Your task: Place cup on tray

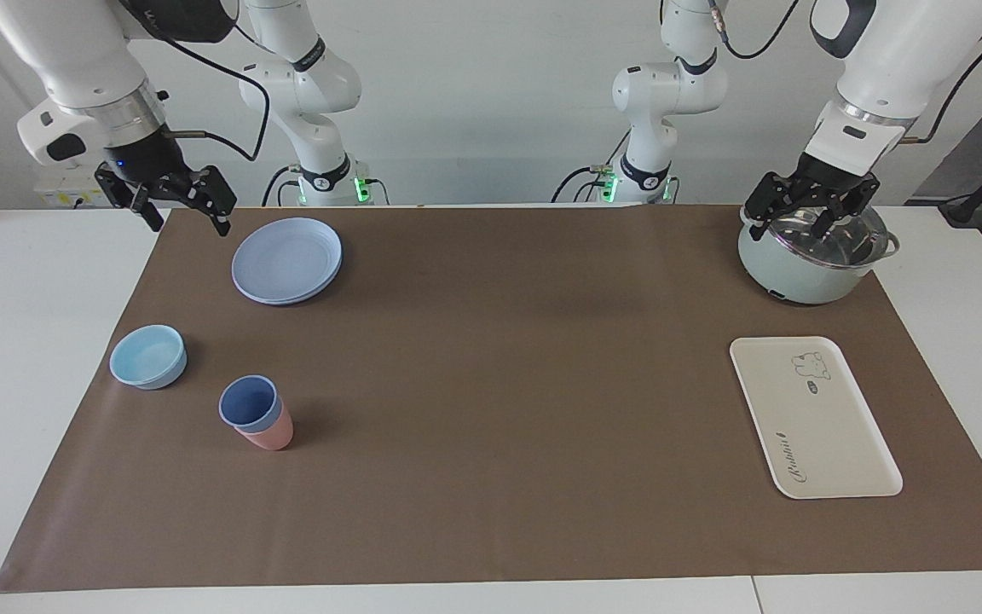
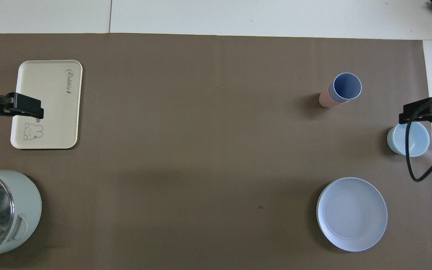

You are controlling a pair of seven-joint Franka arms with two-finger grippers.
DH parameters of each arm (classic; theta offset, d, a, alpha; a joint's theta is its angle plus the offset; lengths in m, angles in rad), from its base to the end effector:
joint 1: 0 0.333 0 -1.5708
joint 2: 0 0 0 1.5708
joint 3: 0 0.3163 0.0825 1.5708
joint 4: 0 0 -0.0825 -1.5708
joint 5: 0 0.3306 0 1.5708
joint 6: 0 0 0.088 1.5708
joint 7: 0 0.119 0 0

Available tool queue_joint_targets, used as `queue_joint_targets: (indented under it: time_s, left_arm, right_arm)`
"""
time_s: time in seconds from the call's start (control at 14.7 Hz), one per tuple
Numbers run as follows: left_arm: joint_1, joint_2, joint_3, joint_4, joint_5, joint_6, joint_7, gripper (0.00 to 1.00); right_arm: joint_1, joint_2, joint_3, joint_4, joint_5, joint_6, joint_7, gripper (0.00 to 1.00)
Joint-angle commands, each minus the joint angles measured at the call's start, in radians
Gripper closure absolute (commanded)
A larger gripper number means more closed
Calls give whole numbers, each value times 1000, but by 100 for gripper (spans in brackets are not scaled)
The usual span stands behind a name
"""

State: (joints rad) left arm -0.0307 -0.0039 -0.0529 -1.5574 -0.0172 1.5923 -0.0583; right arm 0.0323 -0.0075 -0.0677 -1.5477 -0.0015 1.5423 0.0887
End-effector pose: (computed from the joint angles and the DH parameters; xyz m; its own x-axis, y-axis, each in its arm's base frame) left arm 0.5010 -0.0441 0.6223 0.9990 -0.0249 0.0377 -0.0256 -0.9995 0.0192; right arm 0.4960 -0.0179 0.6237 0.9923 -0.1238 0.0022 -0.1238 -0.9923 0.0008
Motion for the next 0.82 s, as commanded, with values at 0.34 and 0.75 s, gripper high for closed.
queue_joint_targets:
  time_s: [0.34,0.75]
  left_arm:
    - [3,-19,-1,-10,16,-17,0,0]
    - [3,-19,-1,-10,16,-17,0,0]
  right_arm:
    - [-17,-35,16,-60,8,39,0,0]
    - [-110,-51,8,-178,126,229,-373,0]
